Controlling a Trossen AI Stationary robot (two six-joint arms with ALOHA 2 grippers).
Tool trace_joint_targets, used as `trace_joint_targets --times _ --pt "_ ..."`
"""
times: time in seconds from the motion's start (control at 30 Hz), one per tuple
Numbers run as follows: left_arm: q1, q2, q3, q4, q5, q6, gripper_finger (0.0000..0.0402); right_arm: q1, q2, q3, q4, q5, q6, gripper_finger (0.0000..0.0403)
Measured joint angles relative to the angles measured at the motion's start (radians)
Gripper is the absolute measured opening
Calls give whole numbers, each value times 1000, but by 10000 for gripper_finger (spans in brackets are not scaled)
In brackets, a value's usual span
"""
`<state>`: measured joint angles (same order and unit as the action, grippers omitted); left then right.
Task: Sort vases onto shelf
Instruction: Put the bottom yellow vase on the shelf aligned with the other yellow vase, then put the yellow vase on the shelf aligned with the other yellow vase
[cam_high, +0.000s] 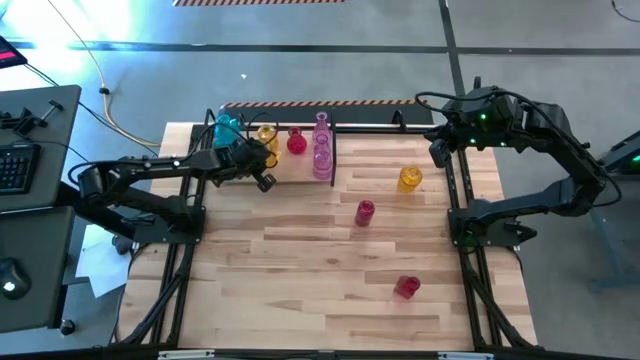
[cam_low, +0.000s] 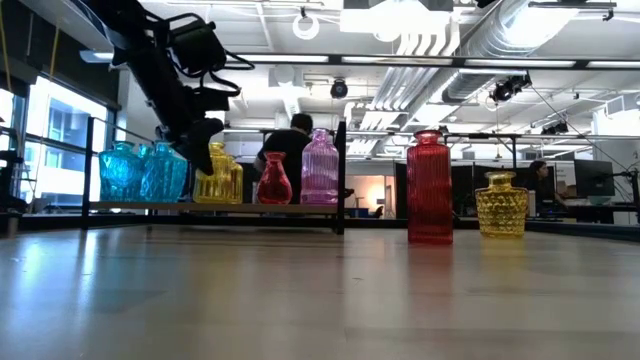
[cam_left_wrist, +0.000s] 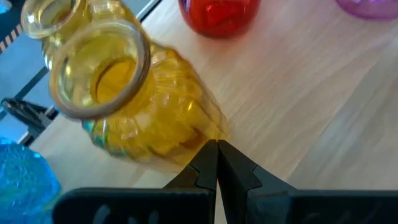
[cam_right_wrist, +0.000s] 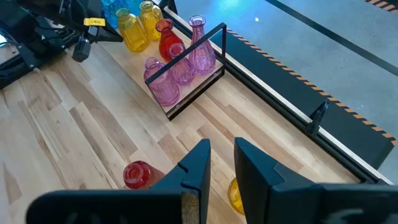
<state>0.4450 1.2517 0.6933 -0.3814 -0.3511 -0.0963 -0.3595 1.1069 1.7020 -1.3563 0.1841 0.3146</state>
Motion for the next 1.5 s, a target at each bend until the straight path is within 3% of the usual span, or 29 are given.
trace_joint_targets --times 0.7,1.0,1.23,1.5 --pt "36 10 0 43 11 3 0 0 0 0 0 0 2 55" --pt "-44 -6 11 41 82 -57 0 0 0 0 0 0 0 55" --pt "-200 -52 166 39 80 -95 0 0 0 0 0 -71 -47 55" --pt "-342 -110 475 -11 35 -135 0 0 57 0 -128 -106 -102 55"
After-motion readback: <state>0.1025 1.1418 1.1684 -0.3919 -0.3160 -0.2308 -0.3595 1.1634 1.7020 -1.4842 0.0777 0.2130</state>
